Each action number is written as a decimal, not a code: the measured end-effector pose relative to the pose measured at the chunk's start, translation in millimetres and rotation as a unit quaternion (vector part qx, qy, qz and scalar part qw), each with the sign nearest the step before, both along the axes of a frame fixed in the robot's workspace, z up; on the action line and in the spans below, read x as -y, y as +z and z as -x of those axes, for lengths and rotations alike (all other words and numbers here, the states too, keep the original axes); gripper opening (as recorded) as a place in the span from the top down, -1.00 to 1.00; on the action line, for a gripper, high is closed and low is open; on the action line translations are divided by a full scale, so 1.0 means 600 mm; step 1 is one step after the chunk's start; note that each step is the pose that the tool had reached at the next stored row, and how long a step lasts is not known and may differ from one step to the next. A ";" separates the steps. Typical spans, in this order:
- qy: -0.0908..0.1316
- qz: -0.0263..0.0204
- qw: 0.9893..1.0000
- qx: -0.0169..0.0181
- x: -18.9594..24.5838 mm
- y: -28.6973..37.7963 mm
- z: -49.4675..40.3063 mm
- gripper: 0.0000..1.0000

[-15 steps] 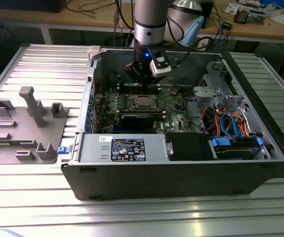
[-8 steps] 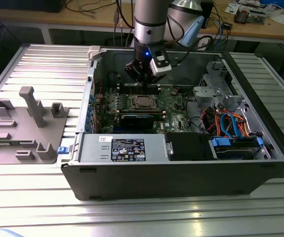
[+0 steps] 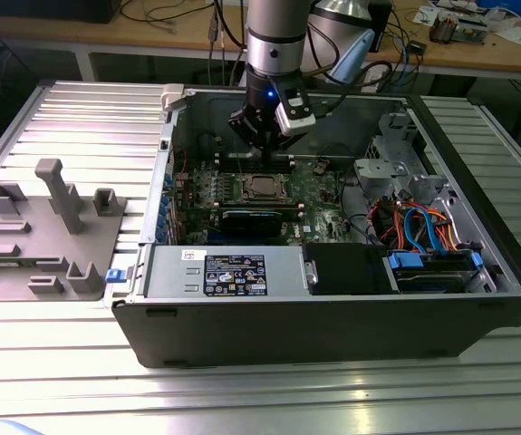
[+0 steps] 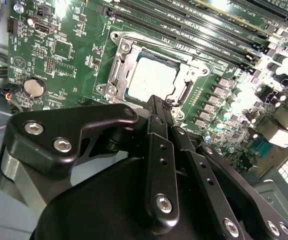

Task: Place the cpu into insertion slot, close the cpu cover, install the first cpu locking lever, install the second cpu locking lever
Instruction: 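Install the first cpu locking lever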

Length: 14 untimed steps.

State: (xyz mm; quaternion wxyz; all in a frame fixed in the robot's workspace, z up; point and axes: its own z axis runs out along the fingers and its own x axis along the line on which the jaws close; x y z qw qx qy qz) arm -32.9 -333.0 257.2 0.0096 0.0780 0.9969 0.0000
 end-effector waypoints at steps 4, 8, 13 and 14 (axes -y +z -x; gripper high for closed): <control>0.014 -0.026 1.000 -0.009 0.0001 0.000 0.004 0.79; 0.018 -0.026 0.999 -0.004 0.0001 0.000 0.023 0.79; 0.018 -0.026 0.999 -0.002 0.0002 0.000 0.039 0.79; 0.018 -0.026 0.999 -0.002 0.0002 0.000 0.042 0.79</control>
